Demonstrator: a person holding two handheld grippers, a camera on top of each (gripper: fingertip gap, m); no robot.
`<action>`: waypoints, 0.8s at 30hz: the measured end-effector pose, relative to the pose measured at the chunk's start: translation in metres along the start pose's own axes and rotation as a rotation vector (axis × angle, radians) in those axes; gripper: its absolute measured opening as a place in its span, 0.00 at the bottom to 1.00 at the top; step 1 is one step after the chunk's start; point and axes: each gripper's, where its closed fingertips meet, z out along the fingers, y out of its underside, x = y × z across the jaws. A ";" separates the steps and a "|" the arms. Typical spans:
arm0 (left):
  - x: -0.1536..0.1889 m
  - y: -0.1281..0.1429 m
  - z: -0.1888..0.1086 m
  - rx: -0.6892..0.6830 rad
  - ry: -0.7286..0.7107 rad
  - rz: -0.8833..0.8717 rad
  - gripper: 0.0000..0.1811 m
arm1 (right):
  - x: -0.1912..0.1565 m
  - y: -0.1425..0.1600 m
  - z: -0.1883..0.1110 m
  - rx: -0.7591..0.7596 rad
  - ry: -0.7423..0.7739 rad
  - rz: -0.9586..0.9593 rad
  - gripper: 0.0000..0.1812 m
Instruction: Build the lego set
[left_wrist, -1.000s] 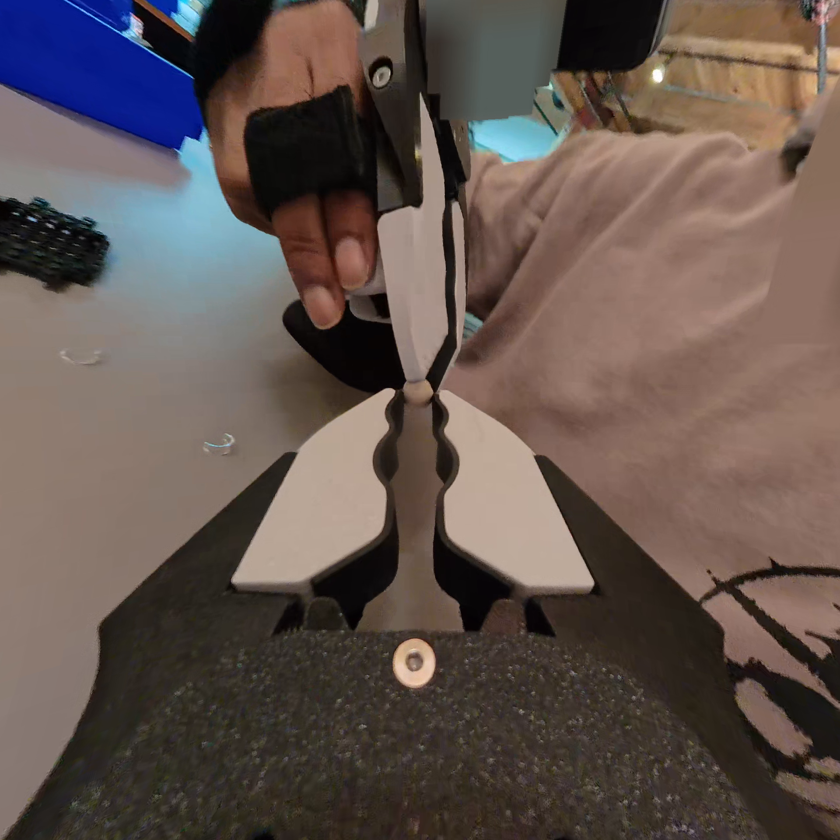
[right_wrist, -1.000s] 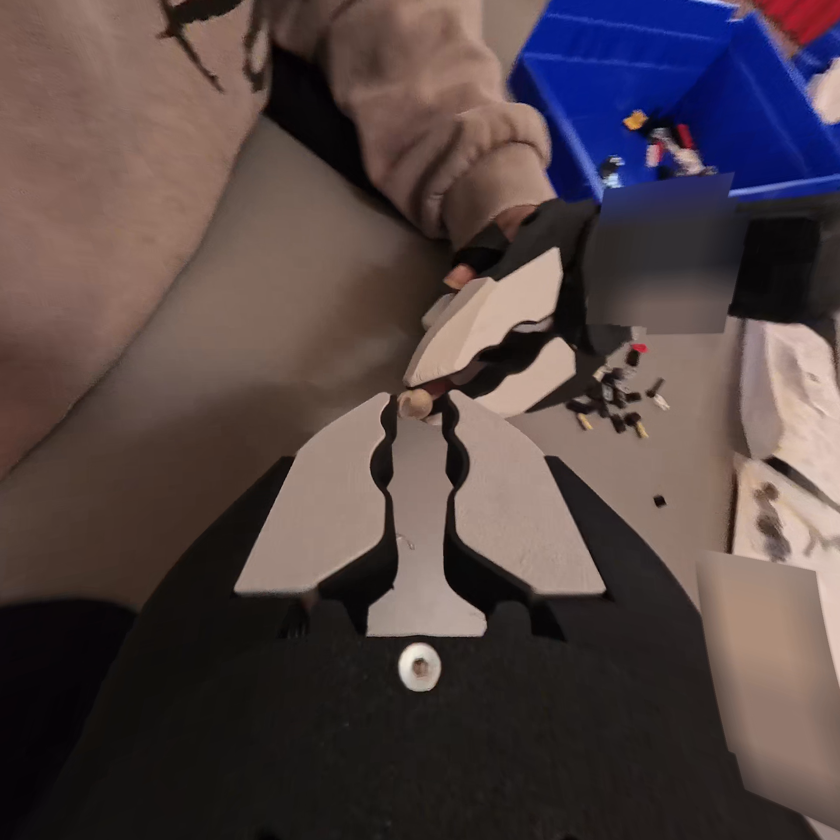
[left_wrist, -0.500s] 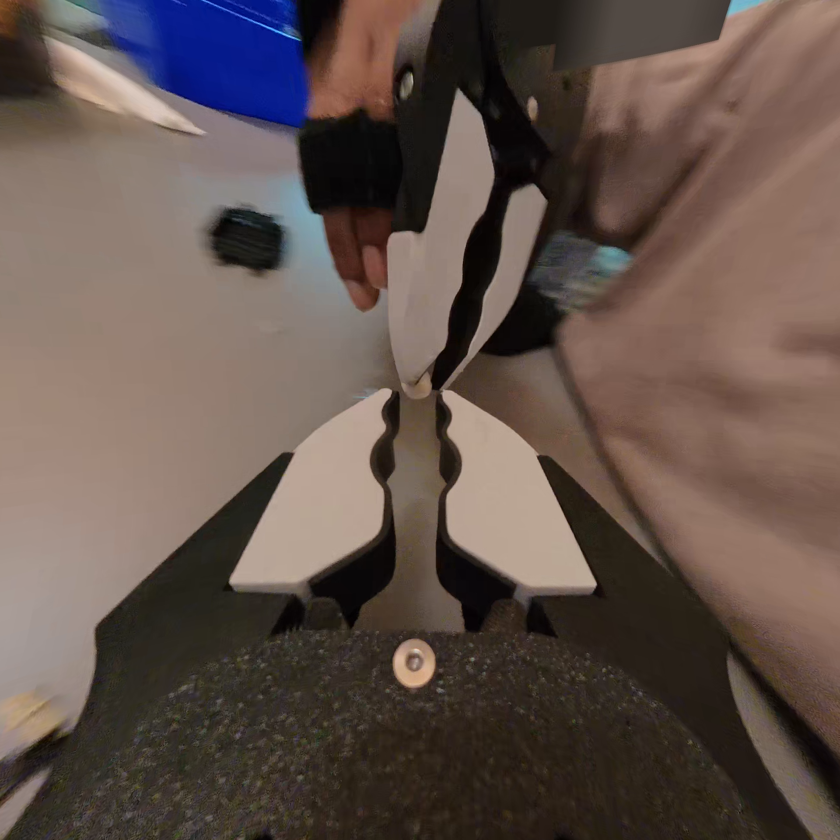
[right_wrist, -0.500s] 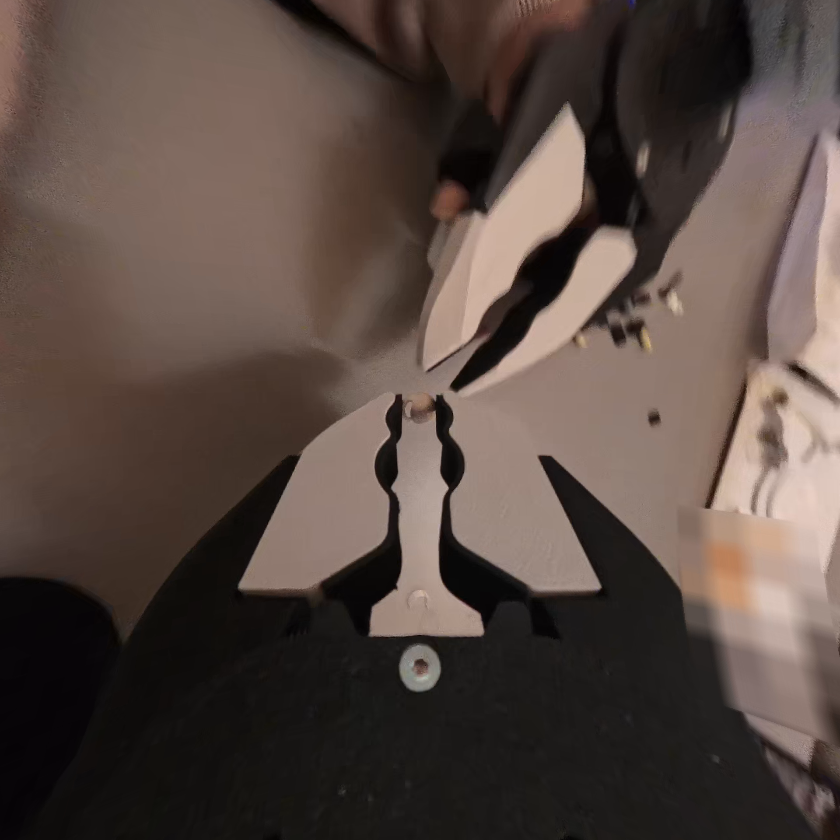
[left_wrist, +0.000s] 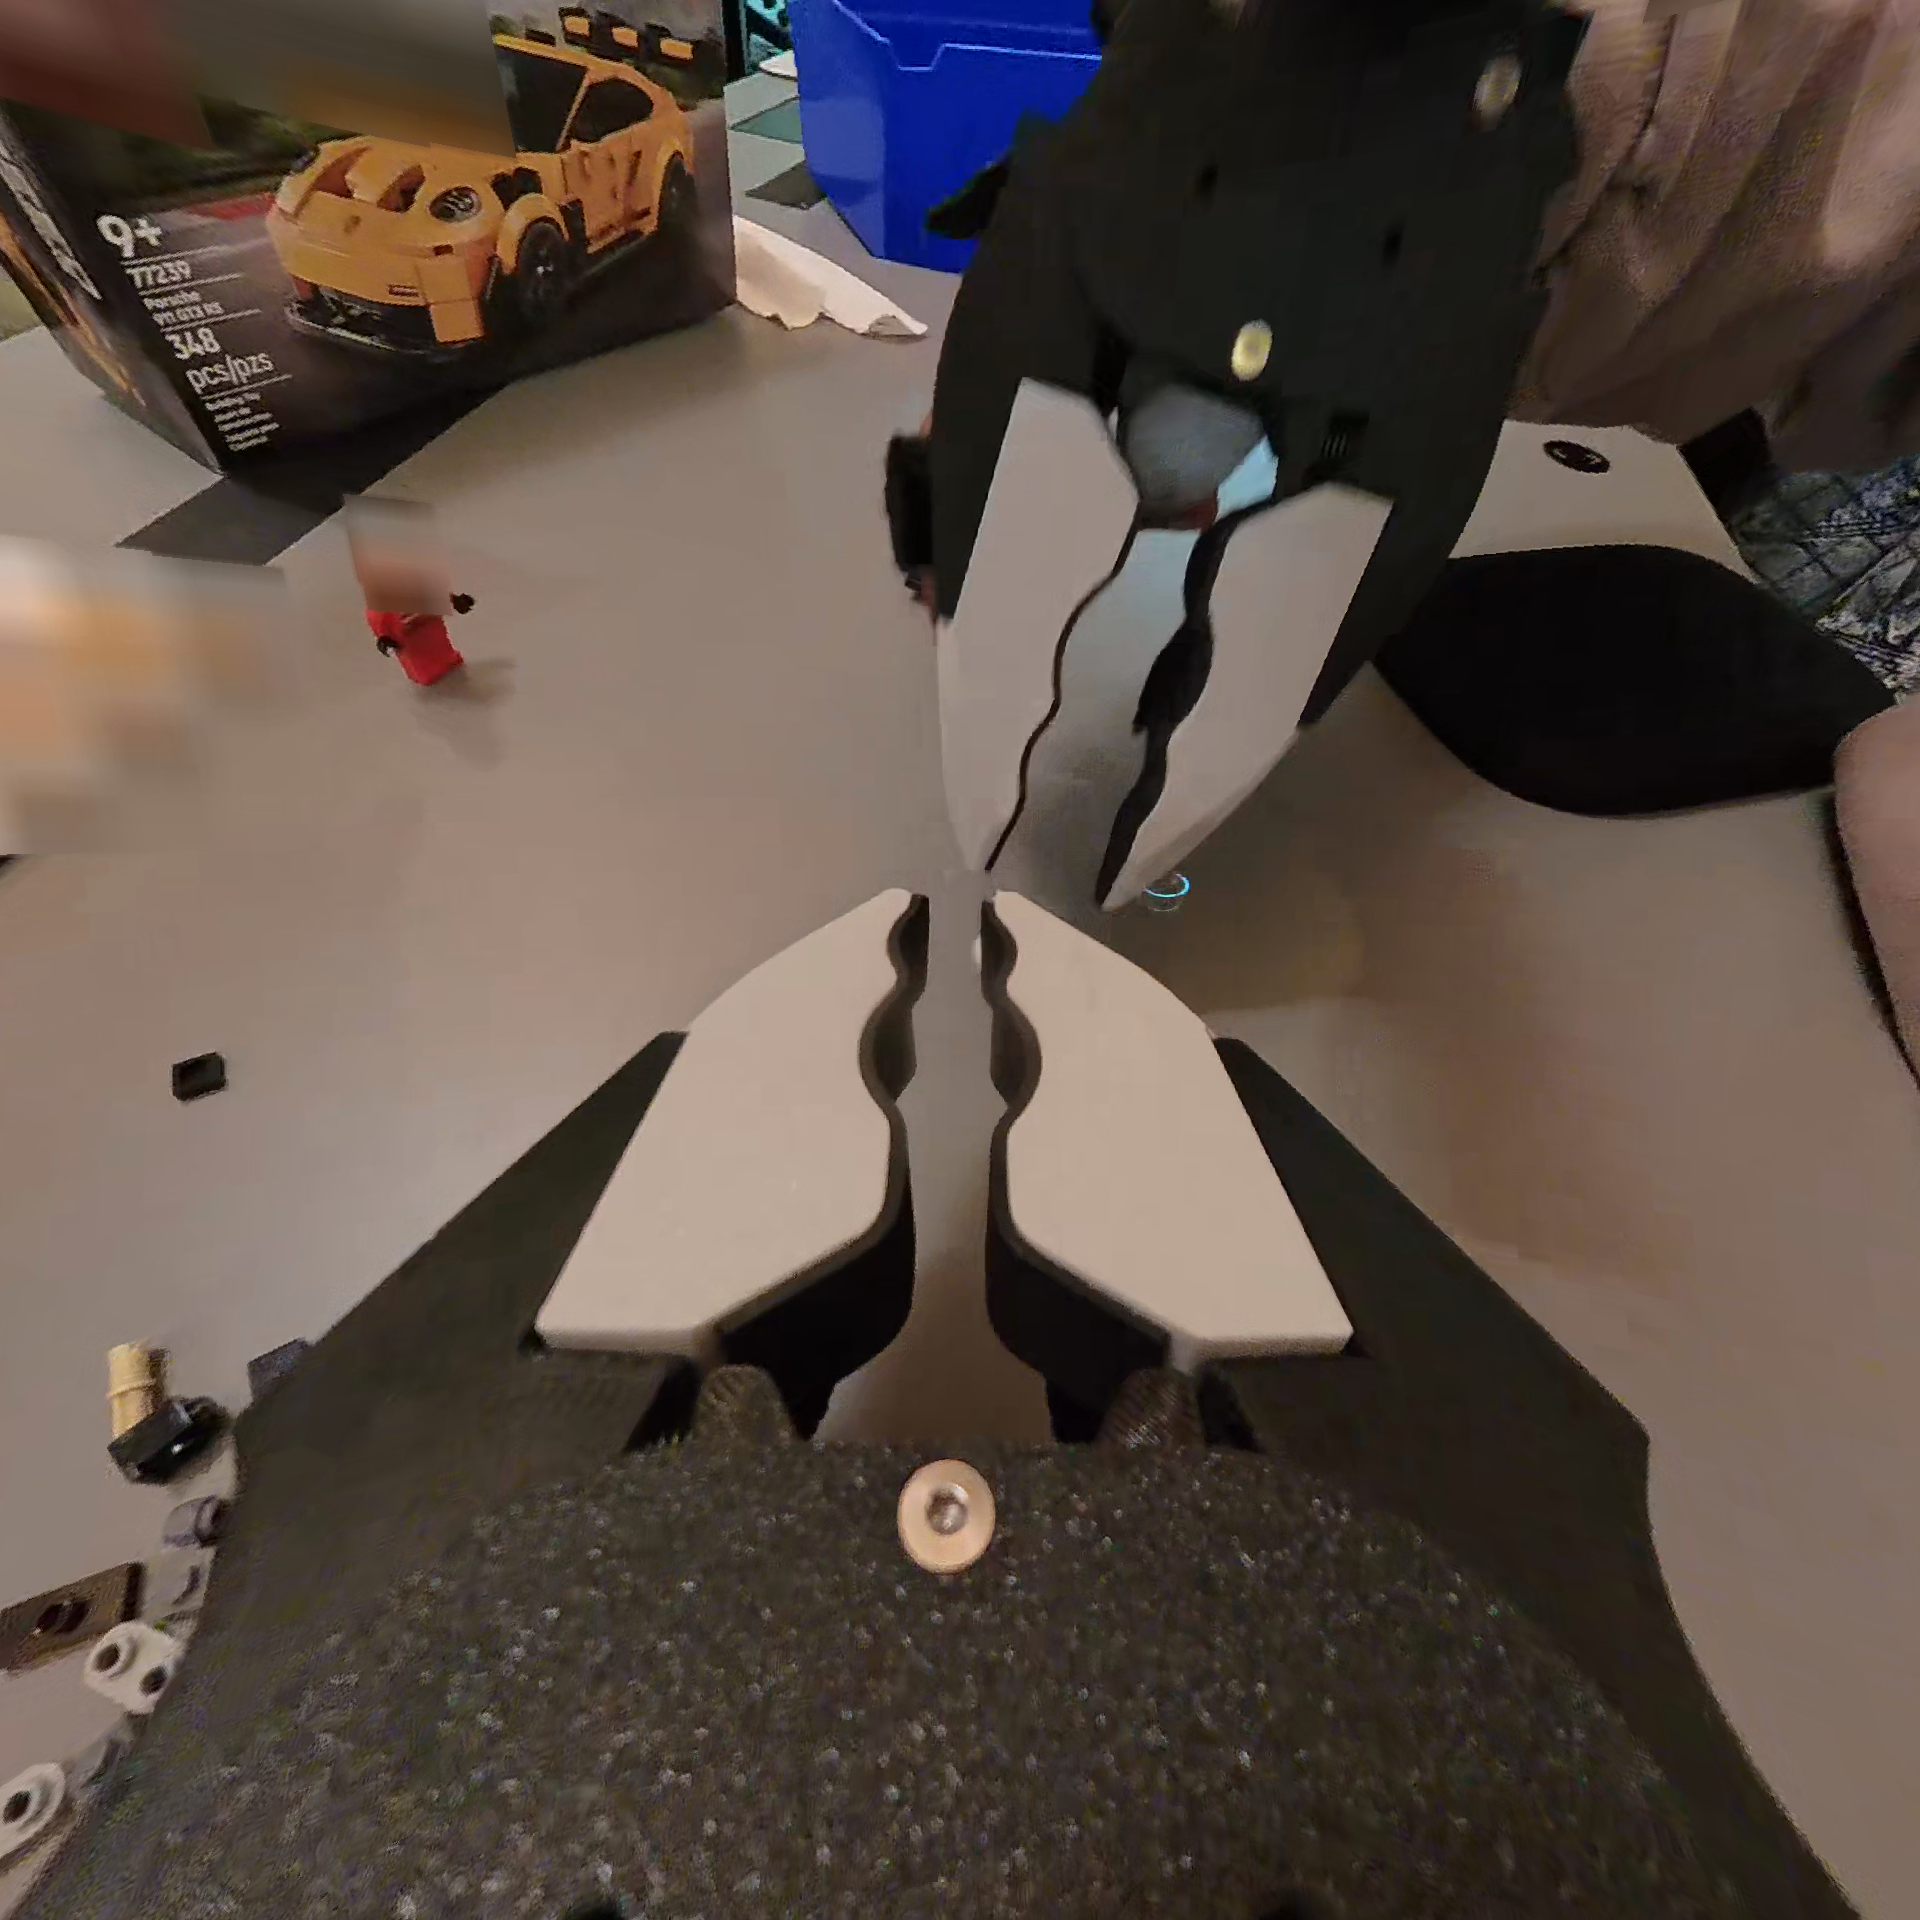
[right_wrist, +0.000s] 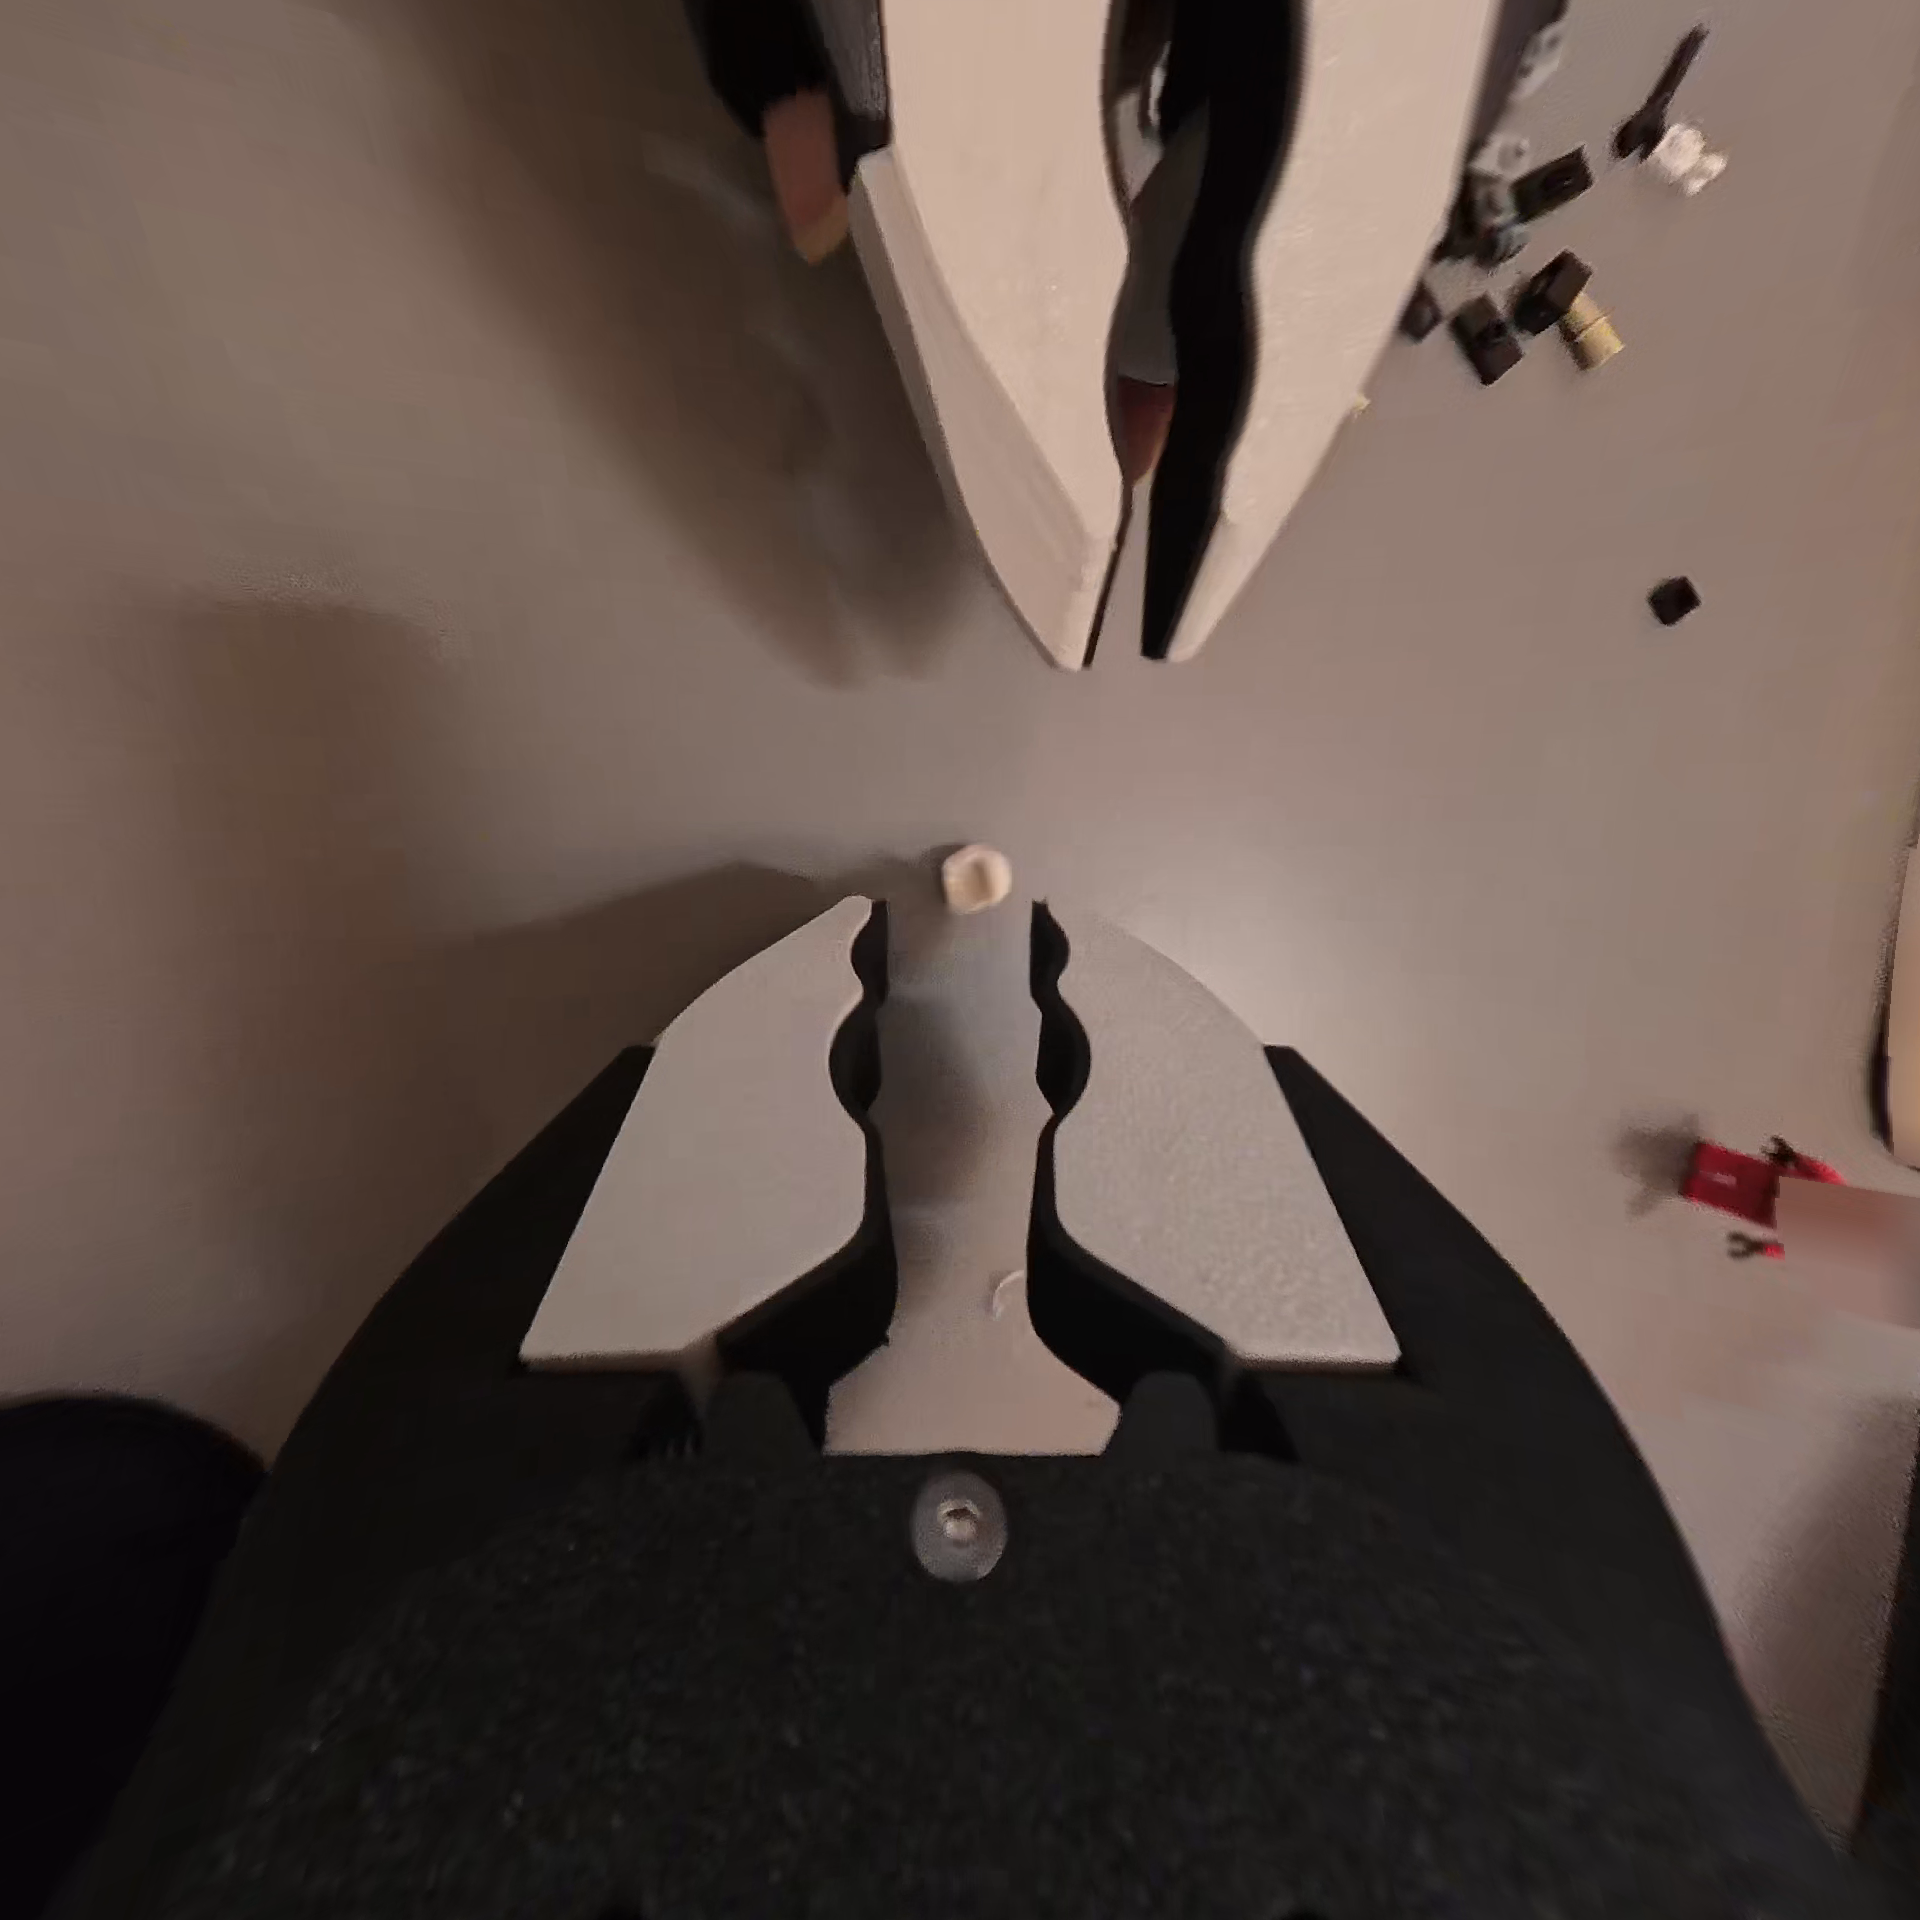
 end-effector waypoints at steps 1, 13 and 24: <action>0.002 0.000 0.000 -0.002 0.006 0.002 0.05 | -0.003 0.002 -0.010 0.033 -0.006 0.023 0.14; 0.027 0.009 0.012 -0.058 0.077 0.037 0.04 | -0.042 0.034 0.002 0.109 0.081 0.132 0.07; 0.062 0.005 0.016 -0.030 0.269 -0.023 0.08 | -0.042 -0.022 -0.045 0.650 -0.009 0.277 0.00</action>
